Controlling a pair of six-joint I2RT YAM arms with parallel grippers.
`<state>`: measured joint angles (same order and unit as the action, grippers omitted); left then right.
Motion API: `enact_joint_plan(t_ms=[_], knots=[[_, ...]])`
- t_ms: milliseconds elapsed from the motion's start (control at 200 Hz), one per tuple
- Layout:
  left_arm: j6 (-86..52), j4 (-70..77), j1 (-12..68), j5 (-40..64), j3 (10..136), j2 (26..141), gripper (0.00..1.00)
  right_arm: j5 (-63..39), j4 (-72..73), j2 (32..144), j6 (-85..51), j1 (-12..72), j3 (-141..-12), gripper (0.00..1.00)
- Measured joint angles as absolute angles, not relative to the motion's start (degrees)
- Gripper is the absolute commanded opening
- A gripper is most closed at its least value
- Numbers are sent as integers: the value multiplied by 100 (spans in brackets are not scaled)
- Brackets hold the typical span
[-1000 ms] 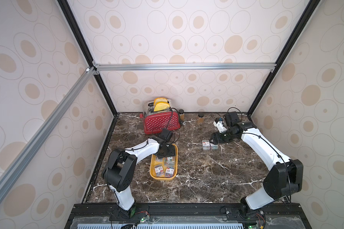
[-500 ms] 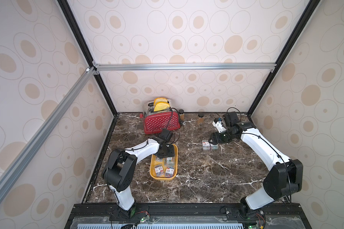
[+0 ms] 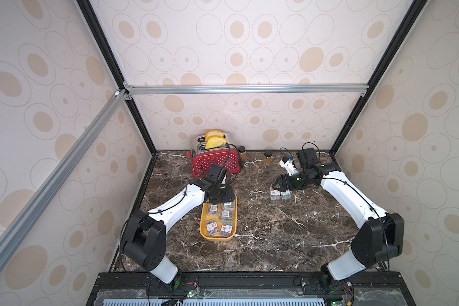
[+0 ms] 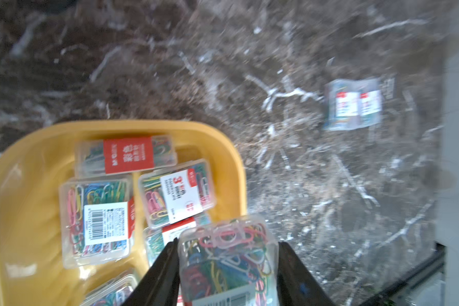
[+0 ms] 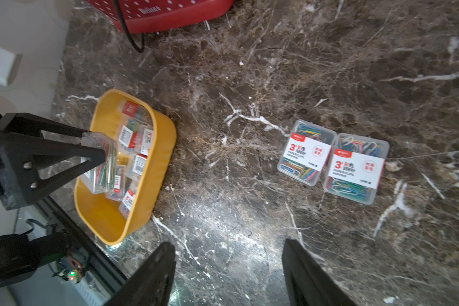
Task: Take the paper clips out of the storage box
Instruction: Pick up the boxed paper clips from the storage box.
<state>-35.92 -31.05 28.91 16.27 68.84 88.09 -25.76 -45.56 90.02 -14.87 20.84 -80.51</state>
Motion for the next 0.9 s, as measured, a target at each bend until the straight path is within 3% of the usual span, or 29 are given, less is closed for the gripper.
enact_joint_plan(t_ms=[170,476,901], knots=[[-3944,-2226,2729,2502,6877,8195,34,-3730,-3898,8969,-2043,2084,-7981,71],[-5002,-427,2689,3531,6770,7806,35,-5815,-1232,8777,-4257,2196,-7251,74],[-6184,1133,2689,3835,6619,7754,35,-6665,1673,8790,-6600,2421,-7185,79]])
